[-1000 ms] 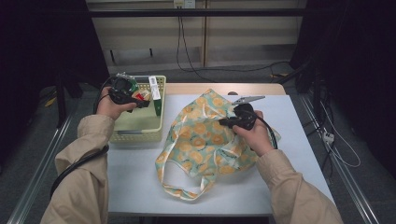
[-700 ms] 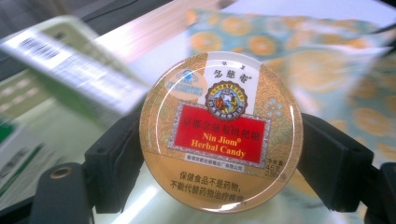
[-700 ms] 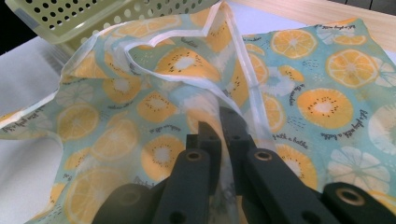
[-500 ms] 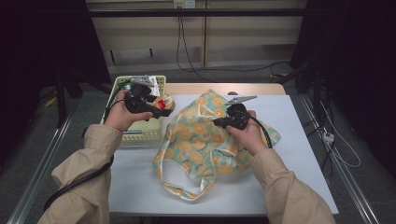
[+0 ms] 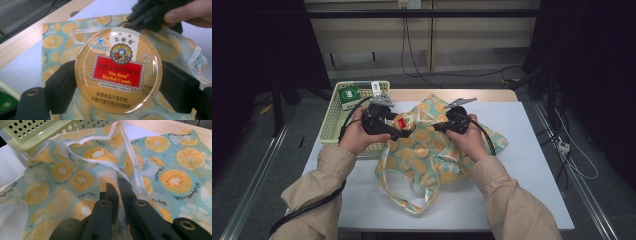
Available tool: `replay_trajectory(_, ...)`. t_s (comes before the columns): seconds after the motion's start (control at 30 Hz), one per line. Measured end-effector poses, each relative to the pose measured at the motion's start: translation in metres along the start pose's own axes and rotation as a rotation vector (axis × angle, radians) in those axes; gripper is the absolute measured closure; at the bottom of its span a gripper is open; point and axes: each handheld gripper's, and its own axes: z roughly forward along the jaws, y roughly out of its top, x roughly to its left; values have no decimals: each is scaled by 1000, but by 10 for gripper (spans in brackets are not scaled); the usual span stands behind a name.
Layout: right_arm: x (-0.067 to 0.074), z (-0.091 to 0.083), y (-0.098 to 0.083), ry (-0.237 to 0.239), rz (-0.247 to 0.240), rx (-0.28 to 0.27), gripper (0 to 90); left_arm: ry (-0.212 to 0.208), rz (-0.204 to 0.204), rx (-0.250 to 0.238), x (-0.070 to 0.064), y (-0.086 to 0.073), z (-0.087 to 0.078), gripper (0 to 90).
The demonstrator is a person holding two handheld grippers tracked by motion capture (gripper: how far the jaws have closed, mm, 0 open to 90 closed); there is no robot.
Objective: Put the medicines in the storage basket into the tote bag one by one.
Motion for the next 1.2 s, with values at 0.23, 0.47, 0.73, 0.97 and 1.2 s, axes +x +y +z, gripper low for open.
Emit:
replay_trajectory(0.23, 1, 2, 0, 1, 2, 6, 895, -23, -5, 17, -13, -11, 24, 207)
replay_trajectory(0.47, -2, -3, 0, 2, 14, -3, 895, -27, 26, 64, -26, -18, 56, 207)
replay_trajectory(0.73, -5, -10, -2, 1, 16, -8, 895, 9, 10, 113, -26, -26, 91, 207)
replay_trajectory(0.97, -11, -19, -4, -3, 34, -12, 895, 19, -23, 103, -18, -28, 111, 207)
replay_trajectory(1.2, -14, -27, -8, -3, 40, -18, 895, 51, -64, 60, -7, -22, 126, 207)
